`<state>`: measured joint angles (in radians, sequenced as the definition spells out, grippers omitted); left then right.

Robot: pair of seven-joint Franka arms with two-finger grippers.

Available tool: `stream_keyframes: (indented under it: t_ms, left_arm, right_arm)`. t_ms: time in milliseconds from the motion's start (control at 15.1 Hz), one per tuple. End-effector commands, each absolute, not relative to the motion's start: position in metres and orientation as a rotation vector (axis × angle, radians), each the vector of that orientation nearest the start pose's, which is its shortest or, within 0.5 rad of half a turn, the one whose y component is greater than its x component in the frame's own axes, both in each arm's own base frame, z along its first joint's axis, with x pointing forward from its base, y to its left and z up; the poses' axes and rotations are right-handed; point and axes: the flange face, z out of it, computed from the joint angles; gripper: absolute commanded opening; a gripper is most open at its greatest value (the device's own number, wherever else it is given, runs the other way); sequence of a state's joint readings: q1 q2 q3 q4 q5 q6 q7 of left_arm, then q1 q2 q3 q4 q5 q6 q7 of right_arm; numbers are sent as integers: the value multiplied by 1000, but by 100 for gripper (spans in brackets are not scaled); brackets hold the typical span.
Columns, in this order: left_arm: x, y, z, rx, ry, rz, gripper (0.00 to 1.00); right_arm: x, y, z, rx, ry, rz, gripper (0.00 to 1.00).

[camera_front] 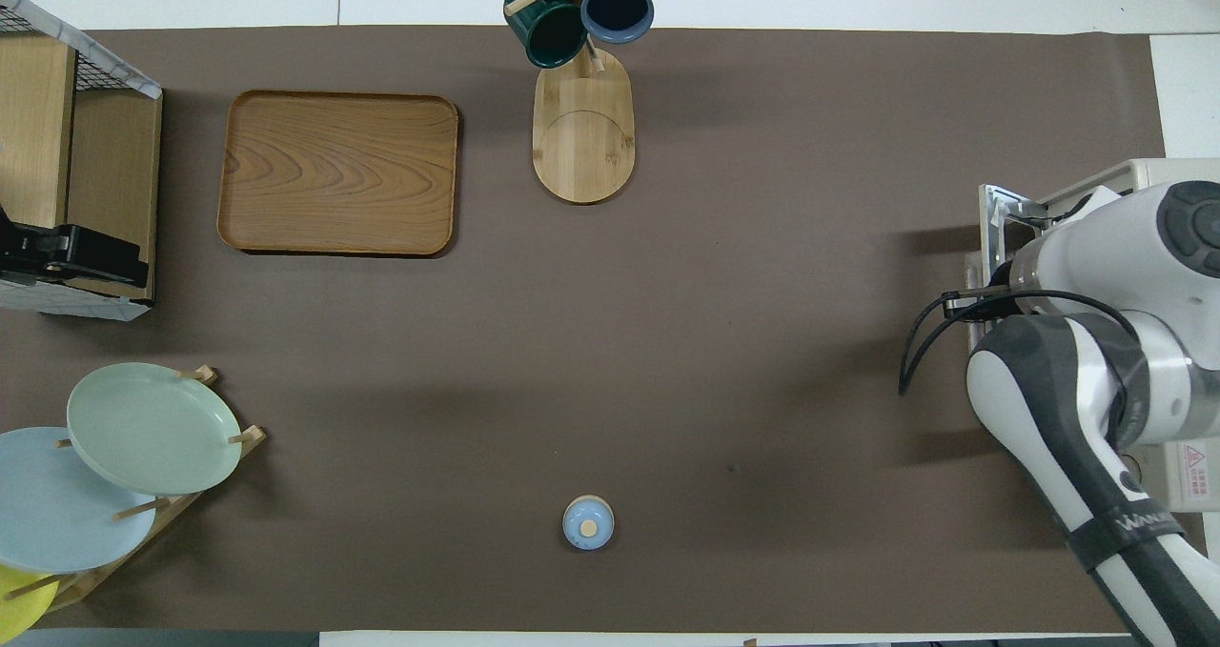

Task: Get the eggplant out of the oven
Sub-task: 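Reach the right gripper into the toaster oven toward the eggplant, then grasp the eggplant inside the oven with the right gripper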

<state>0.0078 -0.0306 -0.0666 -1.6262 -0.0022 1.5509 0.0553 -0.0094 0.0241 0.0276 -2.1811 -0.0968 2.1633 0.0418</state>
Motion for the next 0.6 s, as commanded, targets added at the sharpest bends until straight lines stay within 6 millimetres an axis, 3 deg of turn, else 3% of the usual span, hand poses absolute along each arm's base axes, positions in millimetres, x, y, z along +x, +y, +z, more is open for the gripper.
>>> stream_keyframes:
  t_ms: [0, 266, 531]
  left_arm:
    - [536, -29, 618, -3115, 162, 65, 100]
    - [536, -29, 618, -3113, 165, 65, 100]
    - [536, -29, 618, -3113, 164, 67, 100]
  right_arm:
    - [536, 5, 347, -3218, -19, 14, 0]
    - [541, 9, 325, -3214, -10, 19, 0]
    - [540, 26, 314, -3178, 56, 51, 0]
